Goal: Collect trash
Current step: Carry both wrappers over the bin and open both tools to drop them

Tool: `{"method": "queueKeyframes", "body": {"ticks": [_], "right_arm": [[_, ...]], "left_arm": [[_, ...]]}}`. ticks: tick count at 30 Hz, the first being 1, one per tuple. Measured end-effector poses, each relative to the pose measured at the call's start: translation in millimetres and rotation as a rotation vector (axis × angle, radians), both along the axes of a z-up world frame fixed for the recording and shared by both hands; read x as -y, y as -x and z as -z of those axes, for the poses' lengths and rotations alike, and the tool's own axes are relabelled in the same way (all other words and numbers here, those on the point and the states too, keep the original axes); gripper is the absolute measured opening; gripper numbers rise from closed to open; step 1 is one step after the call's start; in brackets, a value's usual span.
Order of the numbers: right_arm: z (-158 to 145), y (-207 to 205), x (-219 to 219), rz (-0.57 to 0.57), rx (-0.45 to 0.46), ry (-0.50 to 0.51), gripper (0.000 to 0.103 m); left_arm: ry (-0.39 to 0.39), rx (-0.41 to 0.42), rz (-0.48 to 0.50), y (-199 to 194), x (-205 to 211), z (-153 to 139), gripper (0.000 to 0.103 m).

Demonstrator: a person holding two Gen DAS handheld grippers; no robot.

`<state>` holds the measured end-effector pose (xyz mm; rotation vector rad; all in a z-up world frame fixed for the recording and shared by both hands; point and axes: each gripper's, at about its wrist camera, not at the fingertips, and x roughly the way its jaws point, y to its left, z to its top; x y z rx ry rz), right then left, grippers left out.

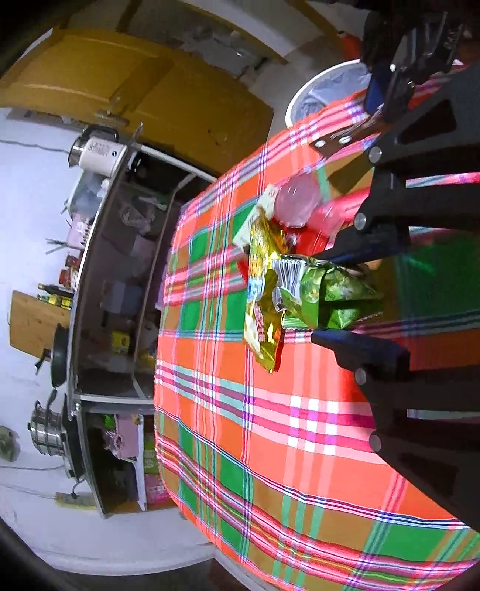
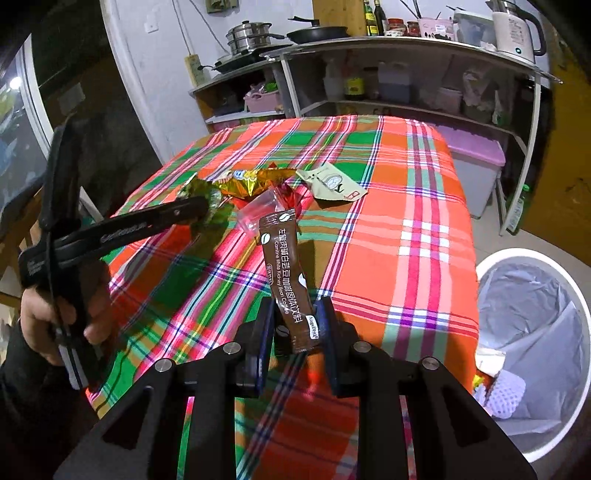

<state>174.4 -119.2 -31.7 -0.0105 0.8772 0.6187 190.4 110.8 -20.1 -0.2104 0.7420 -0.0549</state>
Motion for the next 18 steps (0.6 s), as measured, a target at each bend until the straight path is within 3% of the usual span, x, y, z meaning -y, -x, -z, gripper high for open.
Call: {"method": "queueKeyframes", "body": {"ticks": [7,18], "right_arm": [[-13.0,11.6,18.0,0.040,0.029,-0.016,0.025],[-30.8,25.8,68.5,0.156,0.064,-0.039,0.025]], "left_arm": [[0.007,0.061,0.054,30.2,26.3,-25.9,0.033],[0.002,0.106,0.192,44.4,89.4,-47.5,0.033]]}}
